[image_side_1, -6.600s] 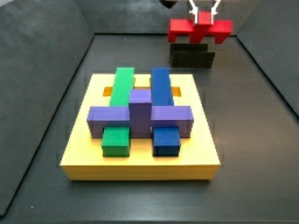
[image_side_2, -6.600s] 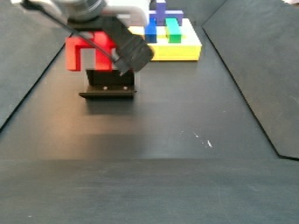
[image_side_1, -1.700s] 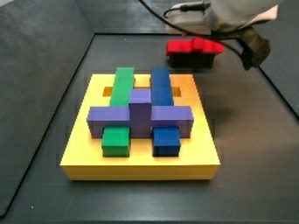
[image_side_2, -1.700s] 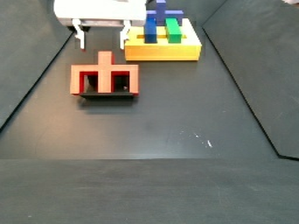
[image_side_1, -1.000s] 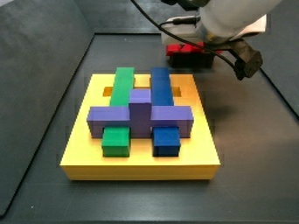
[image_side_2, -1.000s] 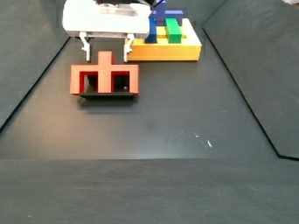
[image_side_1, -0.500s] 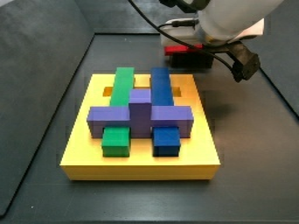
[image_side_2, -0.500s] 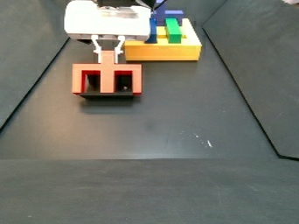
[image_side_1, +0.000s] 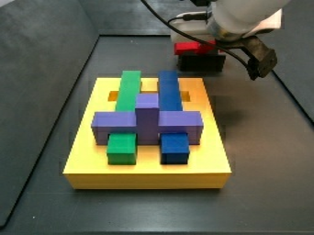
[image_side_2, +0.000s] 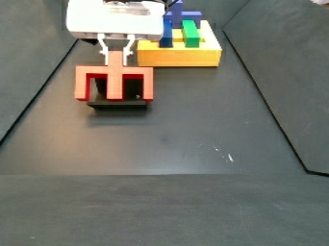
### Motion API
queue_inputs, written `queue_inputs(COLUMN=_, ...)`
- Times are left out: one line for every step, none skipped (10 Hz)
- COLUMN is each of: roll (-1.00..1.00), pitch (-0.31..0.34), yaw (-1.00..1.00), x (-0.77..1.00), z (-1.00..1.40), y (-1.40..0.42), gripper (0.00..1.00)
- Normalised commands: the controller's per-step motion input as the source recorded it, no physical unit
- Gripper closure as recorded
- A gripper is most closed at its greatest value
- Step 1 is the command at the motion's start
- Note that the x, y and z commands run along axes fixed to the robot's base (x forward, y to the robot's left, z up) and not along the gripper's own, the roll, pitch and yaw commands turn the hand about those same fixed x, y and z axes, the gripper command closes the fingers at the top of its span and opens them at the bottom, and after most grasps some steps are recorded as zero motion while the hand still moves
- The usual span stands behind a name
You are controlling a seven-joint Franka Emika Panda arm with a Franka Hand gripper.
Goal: Pick up the red object. Move up. Place the red object on the fixture. Regrasp the red object. Move to above the board. Insert the red object.
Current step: Regrasp the red object, then move to above the board.
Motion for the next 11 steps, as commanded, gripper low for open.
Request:
queue_inputs(roll=0.00, pitch=0.000, yaw=0.00, x=0.00, z=0.00, y=0.00, gripper=1.00)
queue_inputs(roll=0.00, pitch=0.000, yaw=0.00, x=0.00, z=0.00, y=0.00, gripper=1.00)
queue_inputs(roll=0.00, pitch=0.000, yaw=0.00, x=0.00, z=0.00, y=0.00, gripper=1.00)
queue_inputs(roll=0.00, pitch=0.000, yaw=0.00, x=0.00, z=0.00, y=0.00, gripper=1.00)
queue_inputs(roll=0.00, pitch=0.000, yaw=0.00, x=0.00, z=0.00, y=0.00, gripper=1.00)
queue_inputs(roll=0.00, pitch=0.000, yaw=0.00, x=0.00, z=0.00, y=0.00, gripper=1.00)
queue_inputs(roll=0.00, pitch=0.000, yaw=0.00, x=0.00, z=0.00, y=0.00, gripper=1.00)
queue_inputs(roll=0.00, pitch=0.000, yaw=0.00, x=0.00, z=0.00, y=0.00, gripper=1.00)
queue_inputs(roll=0.00, pitch=0.000, yaw=0.00, x=0.00, z=0.00, y=0.00, gripper=1.00)
queue_inputs(roll=0.00, pitch=0.000, yaw=0.00, x=0.00, z=1.40, y=0.00, gripper=1.00)
queue_inputs(roll=-0.03, pitch=-0.005, yaw=0.02, x=-0.01, z=1.40, y=0.02, gripper=1.00)
